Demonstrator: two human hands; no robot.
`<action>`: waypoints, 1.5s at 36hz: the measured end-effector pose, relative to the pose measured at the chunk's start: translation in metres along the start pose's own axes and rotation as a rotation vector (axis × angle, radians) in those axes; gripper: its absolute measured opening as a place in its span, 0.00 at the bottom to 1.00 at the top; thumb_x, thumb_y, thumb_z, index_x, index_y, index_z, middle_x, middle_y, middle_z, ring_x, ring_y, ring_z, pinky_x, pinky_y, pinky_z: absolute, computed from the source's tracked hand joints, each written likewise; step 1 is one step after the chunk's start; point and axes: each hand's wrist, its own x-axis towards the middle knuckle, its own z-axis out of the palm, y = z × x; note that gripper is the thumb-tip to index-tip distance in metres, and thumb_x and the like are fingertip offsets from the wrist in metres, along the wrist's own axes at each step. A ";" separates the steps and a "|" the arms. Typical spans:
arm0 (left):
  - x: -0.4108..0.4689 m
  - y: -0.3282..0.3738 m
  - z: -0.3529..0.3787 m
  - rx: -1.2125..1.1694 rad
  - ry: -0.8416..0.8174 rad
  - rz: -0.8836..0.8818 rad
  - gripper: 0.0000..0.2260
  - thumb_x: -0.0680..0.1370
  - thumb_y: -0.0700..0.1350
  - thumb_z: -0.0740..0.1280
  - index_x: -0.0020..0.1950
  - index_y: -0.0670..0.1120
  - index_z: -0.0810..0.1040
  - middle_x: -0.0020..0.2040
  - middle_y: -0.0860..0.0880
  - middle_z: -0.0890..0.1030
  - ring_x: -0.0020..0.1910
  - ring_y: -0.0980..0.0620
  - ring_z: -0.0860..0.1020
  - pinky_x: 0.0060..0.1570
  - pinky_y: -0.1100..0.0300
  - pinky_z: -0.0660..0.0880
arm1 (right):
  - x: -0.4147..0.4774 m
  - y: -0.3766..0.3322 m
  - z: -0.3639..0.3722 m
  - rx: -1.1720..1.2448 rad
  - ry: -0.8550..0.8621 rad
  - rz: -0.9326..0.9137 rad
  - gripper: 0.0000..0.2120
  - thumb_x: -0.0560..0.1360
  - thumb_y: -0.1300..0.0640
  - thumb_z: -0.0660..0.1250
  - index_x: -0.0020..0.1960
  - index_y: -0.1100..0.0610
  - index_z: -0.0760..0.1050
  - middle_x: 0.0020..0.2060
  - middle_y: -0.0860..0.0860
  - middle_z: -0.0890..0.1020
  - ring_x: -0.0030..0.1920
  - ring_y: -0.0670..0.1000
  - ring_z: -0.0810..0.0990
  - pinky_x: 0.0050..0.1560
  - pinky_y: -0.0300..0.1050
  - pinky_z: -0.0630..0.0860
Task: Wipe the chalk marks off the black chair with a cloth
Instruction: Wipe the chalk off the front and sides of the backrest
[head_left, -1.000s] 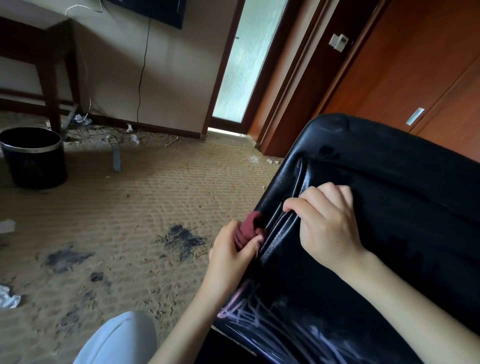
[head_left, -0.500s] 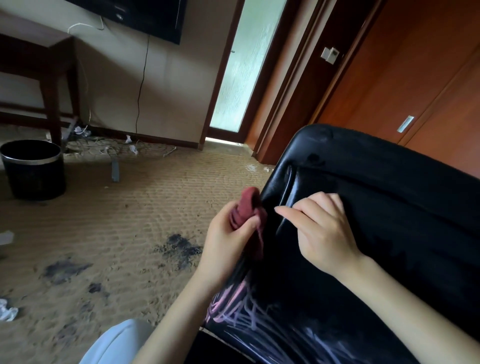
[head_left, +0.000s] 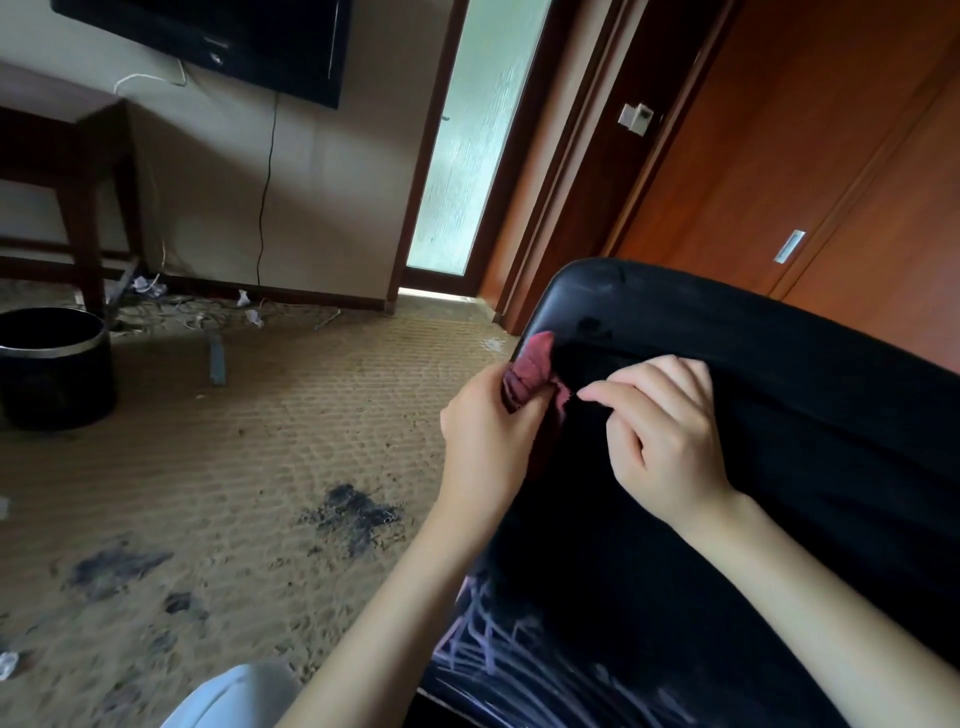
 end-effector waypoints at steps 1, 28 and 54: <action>-0.003 -0.006 -0.001 -0.023 -0.030 -0.026 0.11 0.70 0.51 0.69 0.33 0.47 0.73 0.27 0.53 0.75 0.30 0.52 0.73 0.41 0.51 0.72 | 0.002 0.000 0.000 0.002 0.008 -0.002 0.15 0.70 0.70 0.57 0.42 0.62 0.83 0.36 0.54 0.80 0.38 0.56 0.75 0.45 0.48 0.65; -0.109 -0.117 -0.043 -0.094 -0.105 -0.234 0.15 0.65 0.60 0.68 0.41 0.48 0.77 0.36 0.42 0.78 0.36 0.48 0.77 0.43 0.45 0.74 | -0.006 -0.021 0.018 -0.057 -0.298 -0.271 0.15 0.72 0.65 0.59 0.50 0.58 0.83 0.51 0.52 0.83 0.59 0.53 0.77 0.67 0.58 0.62; -0.106 -0.117 -0.100 -0.211 -0.165 -0.544 0.24 0.61 0.55 0.66 0.51 0.41 0.72 0.35 0.45 0.74 0.29 0.58 0.71 0.30 0.67 0.69 | -0.031 -0.048 0.020 0.144 -0.166 -0.221 0.12 0.70 0.69 0.61 0.44 0.61 0.82 0.42 0.54 0.82 0.48 0.54 0.80 0.63 0.53 0.68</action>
